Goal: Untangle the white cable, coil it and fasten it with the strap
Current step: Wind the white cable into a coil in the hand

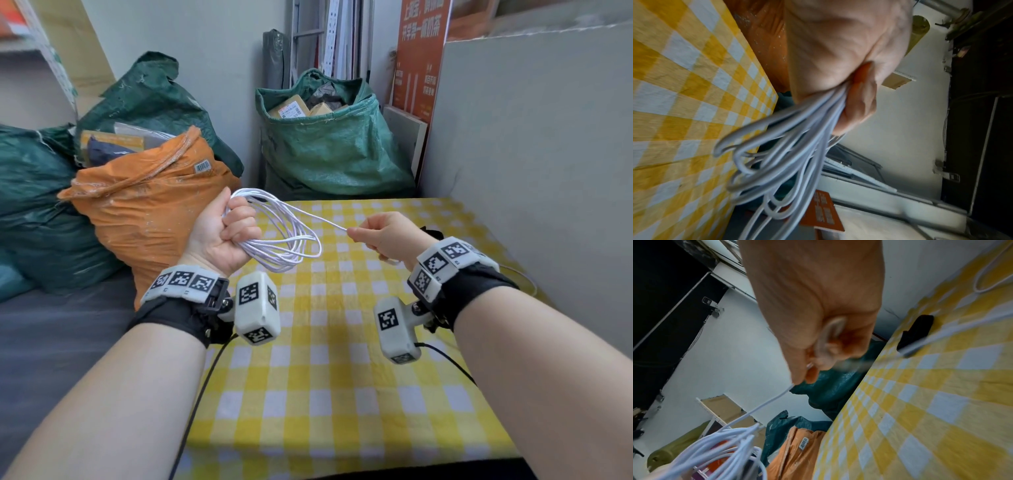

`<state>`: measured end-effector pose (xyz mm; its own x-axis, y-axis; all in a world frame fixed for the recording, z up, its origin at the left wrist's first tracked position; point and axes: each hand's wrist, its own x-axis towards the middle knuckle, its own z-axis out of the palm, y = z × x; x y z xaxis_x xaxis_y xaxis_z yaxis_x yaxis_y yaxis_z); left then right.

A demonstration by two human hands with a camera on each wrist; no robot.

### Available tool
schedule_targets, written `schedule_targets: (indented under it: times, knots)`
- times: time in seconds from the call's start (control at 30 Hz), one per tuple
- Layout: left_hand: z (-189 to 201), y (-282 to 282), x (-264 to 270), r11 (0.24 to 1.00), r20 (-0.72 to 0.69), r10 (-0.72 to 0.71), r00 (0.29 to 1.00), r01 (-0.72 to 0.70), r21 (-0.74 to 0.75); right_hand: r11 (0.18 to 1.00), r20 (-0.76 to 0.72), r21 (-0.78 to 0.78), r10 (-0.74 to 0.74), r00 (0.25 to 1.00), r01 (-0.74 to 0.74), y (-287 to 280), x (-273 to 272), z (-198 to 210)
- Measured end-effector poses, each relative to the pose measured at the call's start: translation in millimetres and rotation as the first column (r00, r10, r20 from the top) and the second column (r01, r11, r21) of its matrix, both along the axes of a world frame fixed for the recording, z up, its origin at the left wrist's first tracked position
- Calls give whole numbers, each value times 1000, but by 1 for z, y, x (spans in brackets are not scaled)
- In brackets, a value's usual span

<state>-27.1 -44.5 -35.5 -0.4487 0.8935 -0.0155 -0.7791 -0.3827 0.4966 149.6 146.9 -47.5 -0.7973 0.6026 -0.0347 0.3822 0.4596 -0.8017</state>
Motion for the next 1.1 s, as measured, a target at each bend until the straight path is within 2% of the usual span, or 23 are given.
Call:
schedule_targets:
  times: [0.1,0.27,0.4,0.5,0.57,0.63,0.7,0.77,0.83,0.93,1.1]
  knots:
    - [-1,-10,-16,989,51,147,988,-147,8,985,84,162,-66,994,52,5,4,-4]
    - [-5,-21,-29,959,132,281,951,-282,-16,989,59,125,-87,994,79,8,4,-8]
    - [-10,-21,-28,956,91,287,954,-279,-88,989,-116,-11,-150,982,150,7,-3,-9]
    - [-12,-21,-25,979,40,141,989,-133,-157,974,-151,-88,-220,964,209,4,-5,-5]
    - [-15,-20,-25,987,72,-61,996,70,-142,971,-93,-15,-239,967,238,1,-6,-3]
    - [-18,-18,-26,962,71,-247,966,254,-97,969,10,83,-233,972,231,-2,-8,-1]
    - [-20,-15,-26,931,57,-358,932,361,-46,969,149,168,-209,966,184,-6,-11,1]
    - [-17,-12,-22,918,47,-396,917,397,-3,966,309,238,-171,936,99,-9,-15,1]
    - [-10,-7,-13,949,26,-315,949,315,-16,956,427,291,-113,897,-18,-17,-18,2]
    - [-1,-1,1,988,-85,-78,993,66,-138,913,527,343,7,850,-220,-30,-25,3]
    - [-1,10,14,976,-214,-16,977,-31,-216,888,577,270,161,801,-373,-58,-27,13]
